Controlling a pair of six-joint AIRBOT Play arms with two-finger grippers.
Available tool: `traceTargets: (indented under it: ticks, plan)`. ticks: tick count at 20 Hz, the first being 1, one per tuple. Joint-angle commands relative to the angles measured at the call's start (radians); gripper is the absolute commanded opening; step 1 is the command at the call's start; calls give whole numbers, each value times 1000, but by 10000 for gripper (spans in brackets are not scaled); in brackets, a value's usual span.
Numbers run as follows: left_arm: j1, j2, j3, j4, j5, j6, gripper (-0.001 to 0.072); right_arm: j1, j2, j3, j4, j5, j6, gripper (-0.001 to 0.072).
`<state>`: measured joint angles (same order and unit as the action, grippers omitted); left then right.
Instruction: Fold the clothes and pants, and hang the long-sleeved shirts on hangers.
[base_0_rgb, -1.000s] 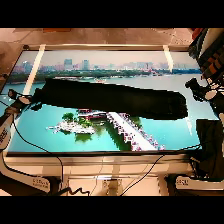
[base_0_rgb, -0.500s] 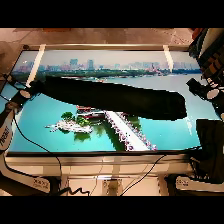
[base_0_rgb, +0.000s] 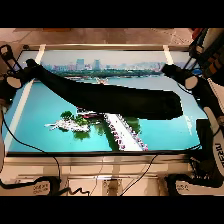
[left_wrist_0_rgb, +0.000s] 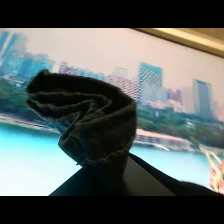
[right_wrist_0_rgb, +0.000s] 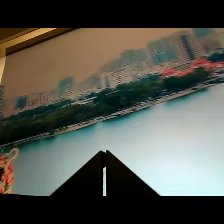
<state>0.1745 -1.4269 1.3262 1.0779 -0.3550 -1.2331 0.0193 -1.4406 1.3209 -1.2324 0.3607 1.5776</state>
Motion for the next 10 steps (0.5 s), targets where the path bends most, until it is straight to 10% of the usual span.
traceTargets:
  ticks: [1, 10]
  plan:
    - [-41, 120, 2, -3, -227, 96, 18, 169, -82, 109, 4, 95, 7, 30]
    - [-52, 344, 2, -132, -447, 96, 19, 535, -446, 399, 286, 262, 9, 30]
